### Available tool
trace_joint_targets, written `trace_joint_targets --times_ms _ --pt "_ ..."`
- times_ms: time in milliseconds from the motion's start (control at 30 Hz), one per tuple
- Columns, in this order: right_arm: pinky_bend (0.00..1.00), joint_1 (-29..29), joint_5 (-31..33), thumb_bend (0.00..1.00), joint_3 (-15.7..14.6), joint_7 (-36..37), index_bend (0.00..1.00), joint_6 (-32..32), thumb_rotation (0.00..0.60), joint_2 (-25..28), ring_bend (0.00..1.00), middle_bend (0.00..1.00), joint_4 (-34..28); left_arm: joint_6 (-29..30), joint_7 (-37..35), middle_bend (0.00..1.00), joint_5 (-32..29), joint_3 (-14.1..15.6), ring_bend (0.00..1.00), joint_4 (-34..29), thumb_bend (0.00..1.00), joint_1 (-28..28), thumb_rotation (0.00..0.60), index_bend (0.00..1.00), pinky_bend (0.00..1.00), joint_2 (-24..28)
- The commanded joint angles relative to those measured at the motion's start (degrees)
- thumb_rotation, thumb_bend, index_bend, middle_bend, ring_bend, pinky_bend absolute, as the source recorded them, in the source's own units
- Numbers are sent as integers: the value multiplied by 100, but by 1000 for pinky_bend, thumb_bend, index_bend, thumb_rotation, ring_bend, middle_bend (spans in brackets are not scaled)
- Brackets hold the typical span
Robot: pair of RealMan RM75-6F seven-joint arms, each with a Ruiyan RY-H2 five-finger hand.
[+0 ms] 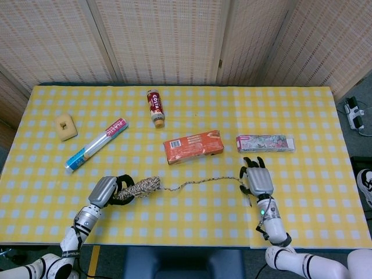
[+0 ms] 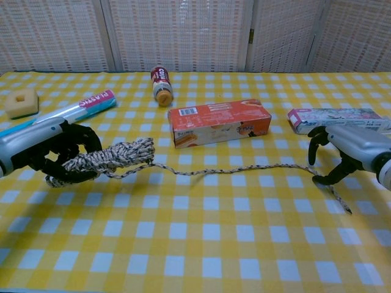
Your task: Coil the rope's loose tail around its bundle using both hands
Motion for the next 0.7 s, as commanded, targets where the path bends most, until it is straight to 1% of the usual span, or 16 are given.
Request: trace_joint_targets --times_ms 33,267,467,700 --pt "19 -1 -4 337 -12 13 540 -14 600 -10 203 161 32 -3 -3 753 -6 -1 735 3 596 2 600 756 813 -2" --pt "20 -5 41 343 -19 60 540 -76 600 -18 201 161 112 -17 -17 753 -24 -3 734 28 597 10 600 756 813 -7" --pt "20 6 46 400 -18 85 558 -105 600 -31 202 164 142 -15 -37 753 -32 -4 734 60 597 21 600 756 813 -21" --pt "19 19 115 412 -5 94 558 -170 600 -32 201 164 196 -14 -58 753 -40 -11 734 80 596 29 600 756 813 -19"
